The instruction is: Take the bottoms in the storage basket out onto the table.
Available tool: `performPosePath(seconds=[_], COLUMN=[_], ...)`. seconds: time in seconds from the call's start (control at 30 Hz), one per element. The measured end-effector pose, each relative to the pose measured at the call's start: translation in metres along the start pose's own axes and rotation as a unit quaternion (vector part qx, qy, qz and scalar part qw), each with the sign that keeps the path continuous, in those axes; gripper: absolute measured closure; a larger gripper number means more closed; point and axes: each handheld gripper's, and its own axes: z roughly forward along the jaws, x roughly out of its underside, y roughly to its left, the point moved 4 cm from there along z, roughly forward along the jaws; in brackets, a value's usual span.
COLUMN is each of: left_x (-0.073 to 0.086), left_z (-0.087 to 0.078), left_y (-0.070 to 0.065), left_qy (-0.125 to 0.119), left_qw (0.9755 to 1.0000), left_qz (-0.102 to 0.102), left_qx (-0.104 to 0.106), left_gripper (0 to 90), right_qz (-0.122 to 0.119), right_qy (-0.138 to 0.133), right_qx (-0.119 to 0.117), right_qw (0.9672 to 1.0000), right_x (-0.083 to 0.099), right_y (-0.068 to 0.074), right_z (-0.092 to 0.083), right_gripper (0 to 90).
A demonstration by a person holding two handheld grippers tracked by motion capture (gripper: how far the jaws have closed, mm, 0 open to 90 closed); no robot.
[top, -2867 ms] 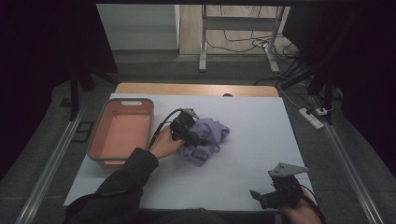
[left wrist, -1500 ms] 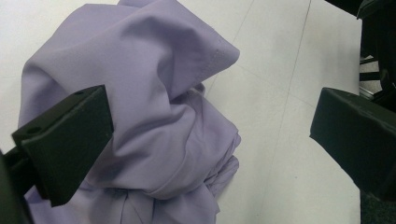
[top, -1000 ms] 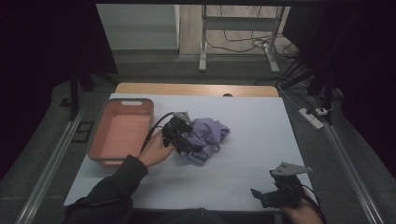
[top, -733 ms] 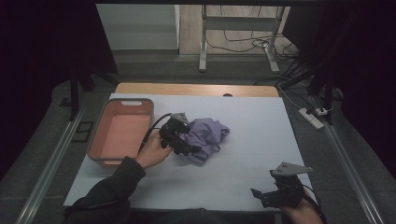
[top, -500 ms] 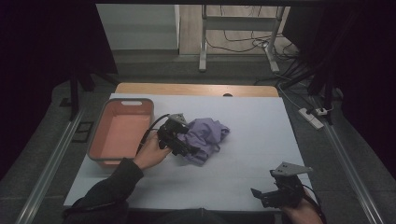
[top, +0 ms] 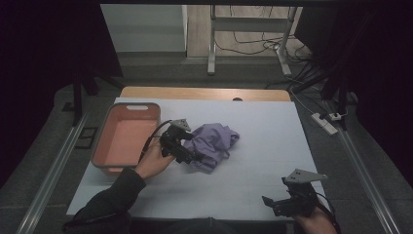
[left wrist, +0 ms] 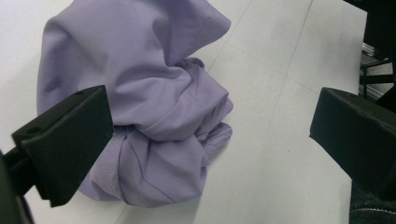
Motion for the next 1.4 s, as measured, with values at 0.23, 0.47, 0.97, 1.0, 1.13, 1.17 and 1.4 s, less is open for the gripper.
performPosePath(seconds=[0.23, 0.47, 0.97, 1.0, 1.13, 1.17, 1.4], left_x=[0.003, 0.006, 0.013, 0.013, 0.013, 0.014, 0.017], left_z=[-0.001, -0.003, -0.012, -0.013, -0.016, -0.017, -0.020], left_y=[0.000, -0.002, -0.001, -0.002, -0.004, -0.005, -0.009], left_qy=[-0.005, -0.008, -0.022, -0.025, -0.029, -0.029, -0.028], left_qw=[0.9999, 0.9996, 0.9996, 0.9995, 0.9995, 0.9994, 0.9995], left_qz=[-0.005, -0.002, 0.000, 0.002, 0.007, 0.006, 0.008], left_qx=[0.013, 0.026, 0.017, 0.018, 0.015, 0.015, 0.014], left_gripper=[0.0, 0.0, 0.0, 0.0, 0.0, 0.0, 0.0], right_qz=[0.013, 0.010, 0.008, 0.008, 0.007, 0.007, 0.006], right_qy=[-0.006, -0.005, -0.003, -0.003, -0.001, -0.001, 0.000], right_qx=[-0.005, -0.002, -0.003, -0.004, -0.004, -0.004, -0.004], right_qw=[0.9999, 0.9999, 1.0000, 1.0000, 1.0000, 1.0000, 1.0000], right_x=[0.000, 0.000, 0.000, 0.000, 0.000, 0.000, 0.000], right_y=[-0.002, -0.002, -0.001, -0.001, -0.001, -0.001, -0.001], right_z=[-0.001, -0.001, -0.001, 0.000, 0.000, 0.000, 0.000], right_gripper=[3.5, 3.5, 3.5, 3.5, 3.5, 3.5, 3.5])
